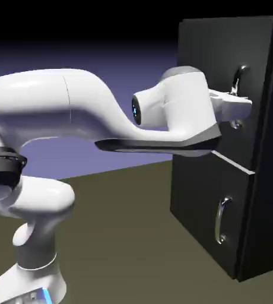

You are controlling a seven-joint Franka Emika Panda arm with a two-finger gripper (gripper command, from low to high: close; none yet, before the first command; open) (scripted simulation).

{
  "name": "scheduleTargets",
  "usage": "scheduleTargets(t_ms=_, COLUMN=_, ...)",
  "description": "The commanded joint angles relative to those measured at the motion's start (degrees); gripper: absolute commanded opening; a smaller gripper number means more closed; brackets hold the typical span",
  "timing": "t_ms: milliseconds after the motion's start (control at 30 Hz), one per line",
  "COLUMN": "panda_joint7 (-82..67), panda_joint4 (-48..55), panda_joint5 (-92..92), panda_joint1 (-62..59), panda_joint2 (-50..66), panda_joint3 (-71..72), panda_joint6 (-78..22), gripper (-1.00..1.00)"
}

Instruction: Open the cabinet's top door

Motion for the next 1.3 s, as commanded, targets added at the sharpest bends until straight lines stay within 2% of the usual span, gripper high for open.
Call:
scheduleTargets(t_ms=0, panda_joint7=-0.1, panda_joint4=-1.4, panda_joint5=1.0, panda_joint1=-2.1, panda_joint2=0.0, panda_joint3=1.5, panda_joint6=-0.8, gripper=-1.0)
scheduleTargets(t_ms=367, panda_joint7=-4.3, panda_joint4=-15.8, panda_joint5=15.7, panda_joint1=-24.9, panda_joint2=-3.0, panda_joint3=20.2, panda_joint6=-8.0, gripper=-1.0)
scheduleTargets(t_ms=733, panda_joint7=-15.4, panda_joint4=-29.8, panda_joint5=41.1, panda_joint1=-44.9, panda_joint2=-13.8, panda_joint3=41.0, panda_joint6=-14.7, gripper=-1.0)
scheduleTargets(t_ms=1000, panda_joint7=-25.8, panda_joint4=-36.7, panda_joint5=61.0, panda_joint1=-49.5, panda_joint2=-23.4, panda_joint3=52.7, panda_joint6=-22.3, gripper=-1.0)
scheduleTargets(t_ms=1267, panda_joint7=-33.3, panda_joint4=-39.8, panda_joint5=80.9, panda_joint1=-46.8, panda_joint2=-31.2, panda_joint3=67.0, panda_joint6=-36.9, gripper=-1.0)
